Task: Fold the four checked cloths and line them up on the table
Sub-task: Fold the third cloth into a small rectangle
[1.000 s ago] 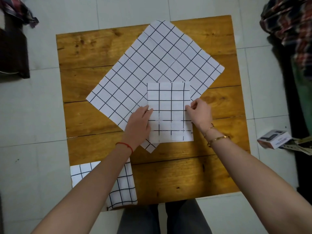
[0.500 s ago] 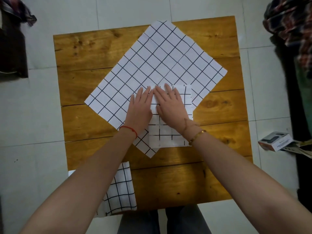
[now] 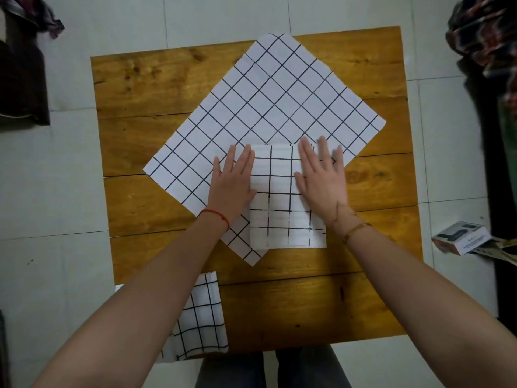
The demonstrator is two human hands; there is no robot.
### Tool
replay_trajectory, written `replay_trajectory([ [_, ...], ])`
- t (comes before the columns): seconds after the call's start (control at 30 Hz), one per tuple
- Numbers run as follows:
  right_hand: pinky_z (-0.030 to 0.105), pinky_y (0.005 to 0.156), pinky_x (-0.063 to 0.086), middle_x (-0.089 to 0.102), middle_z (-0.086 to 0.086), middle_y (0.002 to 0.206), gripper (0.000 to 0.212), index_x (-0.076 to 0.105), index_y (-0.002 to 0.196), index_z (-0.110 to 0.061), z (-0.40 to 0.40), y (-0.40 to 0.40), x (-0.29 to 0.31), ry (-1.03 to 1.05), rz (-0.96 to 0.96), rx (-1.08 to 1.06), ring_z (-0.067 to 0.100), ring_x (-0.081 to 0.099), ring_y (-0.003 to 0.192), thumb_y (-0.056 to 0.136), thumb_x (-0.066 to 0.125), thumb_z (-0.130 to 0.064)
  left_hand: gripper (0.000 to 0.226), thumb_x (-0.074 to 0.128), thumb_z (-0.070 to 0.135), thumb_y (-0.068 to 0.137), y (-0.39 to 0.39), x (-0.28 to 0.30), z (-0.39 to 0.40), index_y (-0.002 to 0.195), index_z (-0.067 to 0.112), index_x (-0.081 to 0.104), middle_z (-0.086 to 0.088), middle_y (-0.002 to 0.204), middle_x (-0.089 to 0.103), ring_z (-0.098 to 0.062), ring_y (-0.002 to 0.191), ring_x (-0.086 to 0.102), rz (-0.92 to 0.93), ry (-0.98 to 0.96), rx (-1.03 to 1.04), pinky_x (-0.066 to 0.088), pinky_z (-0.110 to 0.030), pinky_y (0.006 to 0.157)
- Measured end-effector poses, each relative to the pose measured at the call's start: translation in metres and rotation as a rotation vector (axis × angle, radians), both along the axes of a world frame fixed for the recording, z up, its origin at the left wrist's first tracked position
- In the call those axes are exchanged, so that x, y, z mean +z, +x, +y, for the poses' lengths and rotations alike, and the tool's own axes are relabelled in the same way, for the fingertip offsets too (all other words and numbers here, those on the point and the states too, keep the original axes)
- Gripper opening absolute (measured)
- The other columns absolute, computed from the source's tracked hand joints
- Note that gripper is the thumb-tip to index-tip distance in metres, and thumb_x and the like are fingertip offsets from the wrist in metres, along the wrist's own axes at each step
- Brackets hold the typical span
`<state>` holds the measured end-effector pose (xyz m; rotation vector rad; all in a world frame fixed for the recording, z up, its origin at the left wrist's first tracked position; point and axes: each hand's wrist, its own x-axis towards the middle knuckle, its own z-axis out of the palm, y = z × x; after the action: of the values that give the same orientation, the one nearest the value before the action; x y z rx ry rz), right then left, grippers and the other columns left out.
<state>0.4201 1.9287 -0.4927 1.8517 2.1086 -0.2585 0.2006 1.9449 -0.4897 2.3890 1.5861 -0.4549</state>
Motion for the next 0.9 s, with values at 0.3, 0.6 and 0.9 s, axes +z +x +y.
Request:
replay_trajectory([
  [0.3,0.056,0.119,0.006,0.006,0.003,0.163,0.064,0.009,0.155,-0.013,-0.007,0.018,0.014,0.019,0.100,-0.050,0.031,0.002,0.150,0.102,0.017,-0.046,0.084,0.054,0.045,0.092,-0.001,-0.001,-0.003,0.154,0.010,0.008,-0.005,0.163,0.008,-0.029,0.149,0.007,0.005,0.019,-0.013,0.020,-0.051,0.118],
  [0.6,0.053,0.119,0.016,0.020,0.002,0.161,0.058,0.022,0.153,-0.012,-0.013,-0.032,0.012,-0.149,0.227,0.193,0.027,0.014,0.149,0.101,0.016,-0.038,0.058,0.035,0.032,0.102,-0.010,-0.003,-0.030,0.153,0.009,0.018,-0.007,0.161,0.018,-0.028,0.148,0.016,-0.031,0.064,-0.094,0.025,-0.052,0.115],
  [0.9,0.049,0.121,0.003,0.000,-0.002,0.163,0.057,0.004,0.155,-0.015,-0.014,-0.035,0.013,-0.196,0.230,0.156,0.023,-0.001,0.150,0.103,0.021,-0.033,0.059,0.033,0.031,0.103,-0.039,-0.005,-0.093,0.154,0.011,0.014,-0.006,0.163,0.011,-0.028,0.149,0.009,-0.048,0.017,-0.234,0.022,-0.053,0.116],
])
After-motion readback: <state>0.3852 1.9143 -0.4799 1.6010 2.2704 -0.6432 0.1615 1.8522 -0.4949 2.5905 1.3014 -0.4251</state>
